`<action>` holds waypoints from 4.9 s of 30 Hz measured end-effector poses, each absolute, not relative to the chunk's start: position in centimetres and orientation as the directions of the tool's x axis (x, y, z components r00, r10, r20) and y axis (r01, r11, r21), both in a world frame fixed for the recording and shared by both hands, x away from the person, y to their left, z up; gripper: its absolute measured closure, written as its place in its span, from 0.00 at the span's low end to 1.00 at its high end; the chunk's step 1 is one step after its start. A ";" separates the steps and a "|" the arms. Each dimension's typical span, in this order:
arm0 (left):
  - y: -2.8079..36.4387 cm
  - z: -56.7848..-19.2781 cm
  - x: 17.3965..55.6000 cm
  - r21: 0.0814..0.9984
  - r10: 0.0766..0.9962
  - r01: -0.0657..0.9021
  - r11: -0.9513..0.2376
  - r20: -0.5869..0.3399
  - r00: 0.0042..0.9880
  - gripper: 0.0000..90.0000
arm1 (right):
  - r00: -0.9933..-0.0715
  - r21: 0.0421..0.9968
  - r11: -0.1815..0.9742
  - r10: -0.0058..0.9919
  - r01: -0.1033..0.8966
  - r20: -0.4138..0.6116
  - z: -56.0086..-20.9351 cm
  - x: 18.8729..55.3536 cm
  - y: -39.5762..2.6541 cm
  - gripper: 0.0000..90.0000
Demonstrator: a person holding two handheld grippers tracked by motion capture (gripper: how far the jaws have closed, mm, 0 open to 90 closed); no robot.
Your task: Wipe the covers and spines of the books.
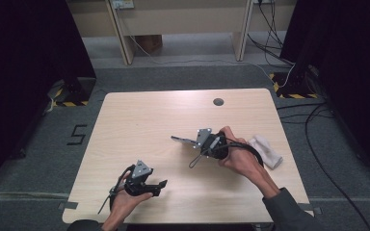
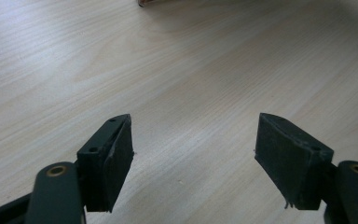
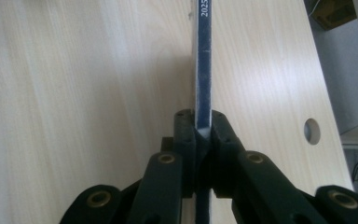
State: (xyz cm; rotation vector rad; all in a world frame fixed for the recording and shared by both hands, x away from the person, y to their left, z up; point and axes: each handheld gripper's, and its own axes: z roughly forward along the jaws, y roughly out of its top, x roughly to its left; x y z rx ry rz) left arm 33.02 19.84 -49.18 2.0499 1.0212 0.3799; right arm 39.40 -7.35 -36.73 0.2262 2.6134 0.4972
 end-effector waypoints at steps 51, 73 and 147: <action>20.2 -49.3 33.7 0.775 0.784 0.530 -0.344 -0.074 0.616 0.29 | -0.928 0.533 0.789 0.373 0.304 -0.022 -47.6 35.3 -10.3 0.57; 16.1 -50.0 35.0 0.755 0.705 0.475 -0.452 -0.024 0.709 0.27 | -0.633 0.601 0.499 0.774 0.624 0.014 -47.9 35.6 -18.6 0.41; 16.0 -50.8 35.6 0.702 0.713 0.537 -0.467 -0.059 0.698 0.27 | -0.623 0.642 0.454 0.781 0.618 0.047 -49.4 37.5 -18.6 0.38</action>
